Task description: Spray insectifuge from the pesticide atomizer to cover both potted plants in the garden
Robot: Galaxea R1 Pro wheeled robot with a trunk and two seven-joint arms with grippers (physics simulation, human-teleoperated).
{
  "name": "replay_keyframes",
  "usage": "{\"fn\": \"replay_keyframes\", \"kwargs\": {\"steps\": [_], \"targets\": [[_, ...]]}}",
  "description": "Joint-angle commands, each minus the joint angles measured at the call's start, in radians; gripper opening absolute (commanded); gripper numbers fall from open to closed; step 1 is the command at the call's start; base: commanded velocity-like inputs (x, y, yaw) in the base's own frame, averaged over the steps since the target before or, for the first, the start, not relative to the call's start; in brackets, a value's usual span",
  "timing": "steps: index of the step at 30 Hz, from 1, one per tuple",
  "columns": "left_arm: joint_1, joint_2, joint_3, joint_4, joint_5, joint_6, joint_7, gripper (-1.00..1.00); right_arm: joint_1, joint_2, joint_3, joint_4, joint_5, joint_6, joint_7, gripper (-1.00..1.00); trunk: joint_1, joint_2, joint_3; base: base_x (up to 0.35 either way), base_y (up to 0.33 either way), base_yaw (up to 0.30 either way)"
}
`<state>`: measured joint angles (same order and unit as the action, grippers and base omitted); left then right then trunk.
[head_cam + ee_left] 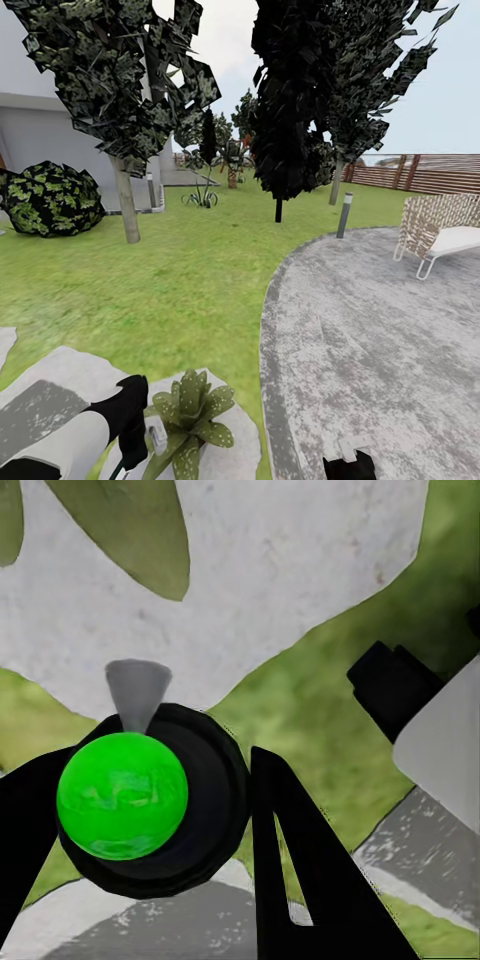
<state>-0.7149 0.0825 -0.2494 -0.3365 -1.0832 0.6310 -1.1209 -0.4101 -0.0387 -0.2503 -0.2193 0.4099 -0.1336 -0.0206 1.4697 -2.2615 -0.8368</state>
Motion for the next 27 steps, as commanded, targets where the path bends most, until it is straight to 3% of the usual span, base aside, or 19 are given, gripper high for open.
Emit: {"fn": "replay_keyframes", "kwargs": {"steps": [1,7,17,27], "targets": [[0.000,-0.001,-0.002,-0.002,-0.003,0.008,-0.007,-1.00,-0.001,0.000,-0.007,0.001,0.010,-0.004,-0.002,1.00,0.000,0.000,-0.001,0.090,0.245,0.000],[0.000,-0.004,-0.004,-0.002,-0.003,0.010,-0.007,-1.00,-0.001,0.000,-0.007,0.001,0.010,-0.004,-0.002,1.00,0.000,0.000,-0.001,0.006,0.284,0.000],[0.002,-0.005,-0.004,-0.002,-0.003,0.009,-0.005,-1.00,-0.001,0.000,-0.007,0.001,0.010,-0.004,-0.002,1.00,0.000,0.000,-0.001,-0.199,0.184,0.000],[0.002,-0.003,0.004,-0.002,0.006,0.004,0.001,-1.00,-0.001,0.000,-0.007,0.002,0.010,-0.004,-0.002,1.00,0.000,0.000,-0.001,-0.006,0.003,-0.233]]}}
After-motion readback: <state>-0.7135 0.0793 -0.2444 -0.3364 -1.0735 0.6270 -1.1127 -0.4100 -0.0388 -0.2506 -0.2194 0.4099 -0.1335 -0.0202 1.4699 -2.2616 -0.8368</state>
